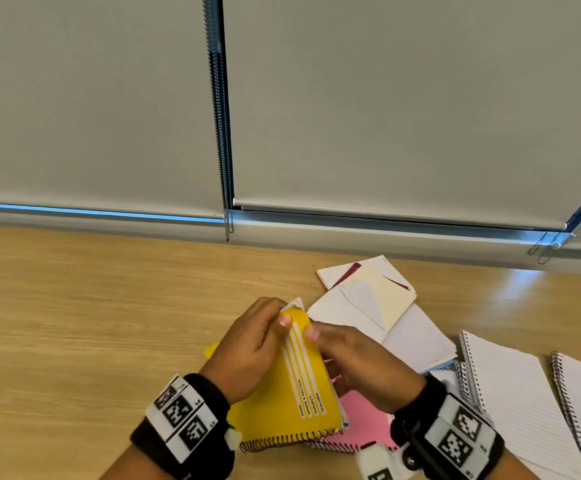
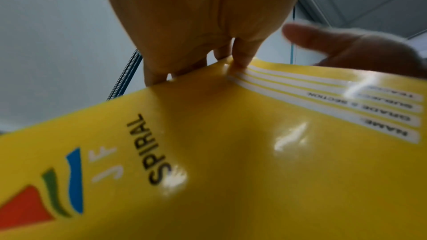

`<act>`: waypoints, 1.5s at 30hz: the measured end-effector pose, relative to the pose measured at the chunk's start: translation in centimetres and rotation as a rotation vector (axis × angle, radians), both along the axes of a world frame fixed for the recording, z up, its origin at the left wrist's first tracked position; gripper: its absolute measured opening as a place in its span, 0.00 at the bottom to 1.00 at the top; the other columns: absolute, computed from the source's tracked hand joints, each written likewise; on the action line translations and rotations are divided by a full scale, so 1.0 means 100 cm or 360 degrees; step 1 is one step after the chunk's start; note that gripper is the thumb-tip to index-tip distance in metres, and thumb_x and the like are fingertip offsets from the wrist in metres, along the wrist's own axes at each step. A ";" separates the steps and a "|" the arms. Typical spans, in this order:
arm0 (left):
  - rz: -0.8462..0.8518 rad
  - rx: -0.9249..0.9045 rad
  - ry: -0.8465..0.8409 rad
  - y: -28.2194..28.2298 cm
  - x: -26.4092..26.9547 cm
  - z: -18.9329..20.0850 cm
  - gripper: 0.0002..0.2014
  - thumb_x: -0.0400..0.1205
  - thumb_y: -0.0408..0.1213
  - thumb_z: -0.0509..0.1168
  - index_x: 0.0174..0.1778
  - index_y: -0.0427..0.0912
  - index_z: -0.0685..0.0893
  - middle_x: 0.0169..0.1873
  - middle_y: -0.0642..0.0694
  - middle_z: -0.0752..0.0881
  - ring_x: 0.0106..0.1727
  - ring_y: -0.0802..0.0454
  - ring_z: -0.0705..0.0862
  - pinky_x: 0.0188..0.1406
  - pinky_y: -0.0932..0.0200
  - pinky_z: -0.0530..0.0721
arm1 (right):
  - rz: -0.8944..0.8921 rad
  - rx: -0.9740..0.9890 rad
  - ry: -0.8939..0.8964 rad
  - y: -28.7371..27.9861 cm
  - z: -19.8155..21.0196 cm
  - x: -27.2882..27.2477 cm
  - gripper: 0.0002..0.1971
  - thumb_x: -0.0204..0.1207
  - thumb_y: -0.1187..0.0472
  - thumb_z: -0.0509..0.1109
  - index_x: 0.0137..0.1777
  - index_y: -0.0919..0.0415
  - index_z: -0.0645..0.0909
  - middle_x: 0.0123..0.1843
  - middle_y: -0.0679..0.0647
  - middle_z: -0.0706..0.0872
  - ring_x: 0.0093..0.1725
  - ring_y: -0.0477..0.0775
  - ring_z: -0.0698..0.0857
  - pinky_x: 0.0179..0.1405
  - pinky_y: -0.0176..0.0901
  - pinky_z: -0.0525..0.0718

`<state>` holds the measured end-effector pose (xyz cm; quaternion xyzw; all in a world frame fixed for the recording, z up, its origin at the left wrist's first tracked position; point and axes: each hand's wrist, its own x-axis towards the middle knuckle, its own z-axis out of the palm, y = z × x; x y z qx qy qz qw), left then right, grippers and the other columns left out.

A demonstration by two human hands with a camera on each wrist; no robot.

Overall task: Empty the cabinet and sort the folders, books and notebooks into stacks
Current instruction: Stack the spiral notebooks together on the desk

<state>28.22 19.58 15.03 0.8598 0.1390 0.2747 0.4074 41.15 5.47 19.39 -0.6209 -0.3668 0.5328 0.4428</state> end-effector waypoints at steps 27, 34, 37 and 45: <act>0.0769 -0.0809 0.0957 0.048 -0.083 -0.116 0.13 0.88 0.39 0.56 0.66 0.43 0.79 0.64 0.41 0.84 0.61 0.41 0.83 0.64 0.49 0.79 | -0.0341 -0.0560 -0.0036 0.027 -0.126 -0.038 0.17 0.82 0.66 0.61 0.70 0.57 0.74 0.45 0.61 0.85 0.31 0.57 0.85 0.25 0.45 0.84; 0.0699 -0.0537 0.1353 0.050 -0.081 -0.100 0.31 0.86 0.44 0.58 0.84 0.45 0.54 0.75 0.38 0.69 0.71 0.37 0.74 0.68 0.51 0.75 | 0.0001 -0.0458 -0.0894 0.014 -0.110 -0.047 0.20 0.82 0.61 0.60 0.73 0.52 0.74 0.55 0.46 0.86 0.49 0.38 0.87 0.48 0.29 0.80; 0.0749 -0.0412 0.1382 0.039 -0.080 -0.097 0.32 0.84 0.45 0.60 0.83 0.47 0.56 0.71 0.38 0.66 0.73 0.36 0.68 0.71 0.47 0.72 | -0.0010 -0.0393 -0.1439 -0.006 -0.104 -0.036 0.28 0.79 0.60 0.61 0.80 0.47 0.66 0.64 0.49 0.79 0.66 0.51 0.78 0.63 0.41 0.77; 0.0686 -0.0391 0.1446 0.025 -0.077 -0.104 0.39 0.78 0.40 0.65 0.83 0.52 0.53 0.67 0.41 0.66 0.67 0.37 0.74 0.66 0.46 0.77 | 0.0494 -0.0891 -0.2088 -0.064 -0.121 -0.006 0.38 0.74 0.65 0.65 0.82 0.51 0.53 0.74 0.58 0.65 0.69 0.61 0.69 0.66 0.52 0.76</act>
